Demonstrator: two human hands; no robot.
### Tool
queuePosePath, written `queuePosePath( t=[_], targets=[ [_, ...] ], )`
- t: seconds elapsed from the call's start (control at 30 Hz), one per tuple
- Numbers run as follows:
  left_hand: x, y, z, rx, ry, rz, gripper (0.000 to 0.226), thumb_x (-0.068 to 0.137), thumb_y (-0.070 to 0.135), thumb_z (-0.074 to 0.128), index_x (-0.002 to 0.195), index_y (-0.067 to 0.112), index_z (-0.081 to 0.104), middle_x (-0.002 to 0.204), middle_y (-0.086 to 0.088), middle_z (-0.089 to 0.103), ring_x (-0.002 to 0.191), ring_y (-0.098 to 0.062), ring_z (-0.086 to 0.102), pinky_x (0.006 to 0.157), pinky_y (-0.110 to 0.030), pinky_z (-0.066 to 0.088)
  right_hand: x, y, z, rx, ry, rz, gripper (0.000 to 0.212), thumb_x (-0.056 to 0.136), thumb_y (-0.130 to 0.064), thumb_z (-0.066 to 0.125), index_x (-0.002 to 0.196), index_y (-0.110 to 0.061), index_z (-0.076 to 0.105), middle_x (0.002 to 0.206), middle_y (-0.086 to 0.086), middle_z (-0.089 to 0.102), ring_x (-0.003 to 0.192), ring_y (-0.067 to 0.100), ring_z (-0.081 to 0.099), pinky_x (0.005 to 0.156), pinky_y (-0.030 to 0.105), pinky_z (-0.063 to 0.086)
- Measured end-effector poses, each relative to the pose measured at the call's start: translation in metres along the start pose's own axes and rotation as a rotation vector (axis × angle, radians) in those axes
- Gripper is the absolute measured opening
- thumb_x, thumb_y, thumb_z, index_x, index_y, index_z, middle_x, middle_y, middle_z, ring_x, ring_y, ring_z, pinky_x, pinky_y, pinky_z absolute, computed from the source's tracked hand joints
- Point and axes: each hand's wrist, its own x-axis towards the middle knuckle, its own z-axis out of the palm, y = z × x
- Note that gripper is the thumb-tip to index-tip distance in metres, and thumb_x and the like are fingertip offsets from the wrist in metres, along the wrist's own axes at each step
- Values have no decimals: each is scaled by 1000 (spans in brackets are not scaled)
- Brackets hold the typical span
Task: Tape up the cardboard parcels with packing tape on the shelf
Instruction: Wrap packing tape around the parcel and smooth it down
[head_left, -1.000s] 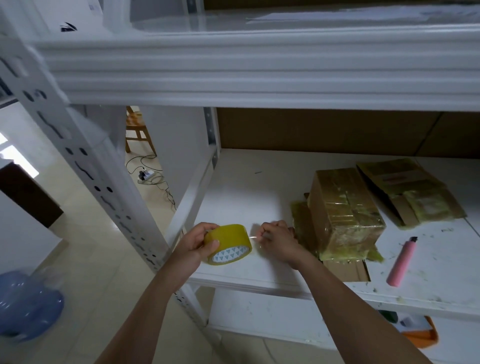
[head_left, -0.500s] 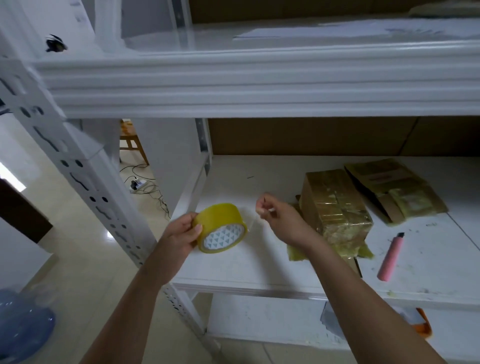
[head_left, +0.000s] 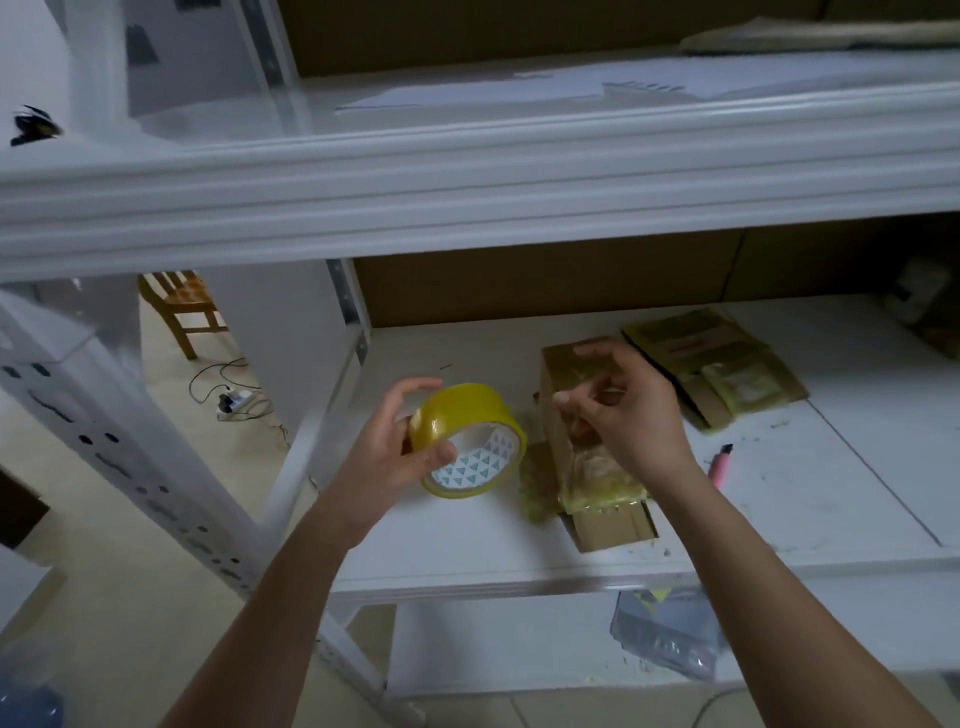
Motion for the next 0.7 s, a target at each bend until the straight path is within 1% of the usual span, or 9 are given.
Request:
queuePosePath(
  t=[0.07,0.1,0.2,0.23,0.3,0.4,0.5,0.6,0.7],
  targets=[
    [6,4,17,8,-20,31,66,58,49,87,117,39,57,93,-4,72,91,-18,70,72,-25,54,-2,3,-14,38,48,7,38,80,-11,79,112,-16,59,73,4,68,57,19,67,66,42,60],
    [9,5,24,16,-4,62,62,60,52,86,115,41,60,88,-2,71,86,-15,69,72,-27,55,-3,5,-20,45,70,0,36,80,-10,79,110,-15,60,72,4,68,56,19,67,66,42,60],
    [18,7,39,71,45,133,54,65,58,80,113,41,64,71,5,65,68,-10,60,83,-44,55,-6,8,-35,48,116,-6,31,80,-10,78,106,-14,61,73,5,68,54,17,66,62,31,59],
    [21,8,41,84,53,138,52,65,55,81,112,39,66,72,5,66,67,-10,60,82,-44,55,-5,9,-41,45,135,1,31,80,-10,78,105,-15,61,73,4,68,54,15,66,60,27,58],
    [25,8,44,106,43,132,49,61,51,82,107,38,70,88,3,72,78,-12,67,76,-30,56,-3,16,-52,42,169,24,31,80,-12,79,105,-17,61,75,2,68,54,13,65,57,23,56],
    [30,12,47,194,-14,96,61,50,70,81,106,47,72,109,8,72,101,-11,68,81,-23,56,-1,30,-63,56,172,62,33,80,-13,79,106,-17,59,74,2,69,54,14,66,58,20,54],
    [31,14,52,354,-17,83,56,56,76,74,105,48,72,107,20,71,101,-2,66,82,-18,54,-4,44,-71,50,193,98,32,80,-16,79,104,-20,59,77,3,69,56,13,67,57,18,52],
    [29,14,55,545,21,8,38,61,61,76,96,47,72,102,23,69,94,4,64,70,-14,54,-2,54,-82,66,211,128,33,80,-19,79,106,-20,59,78,4,69,58,15,68,59,19,52],
    [30,10,55,591,12,12,37,62,56,74,98,50,68,104,21,68,93,4,64,70,-17,55,1,60,-84,62,196,124,32,81,-18,79,106,-19,59,77,3,70,57,15,68,59,17,52]
  ],
)
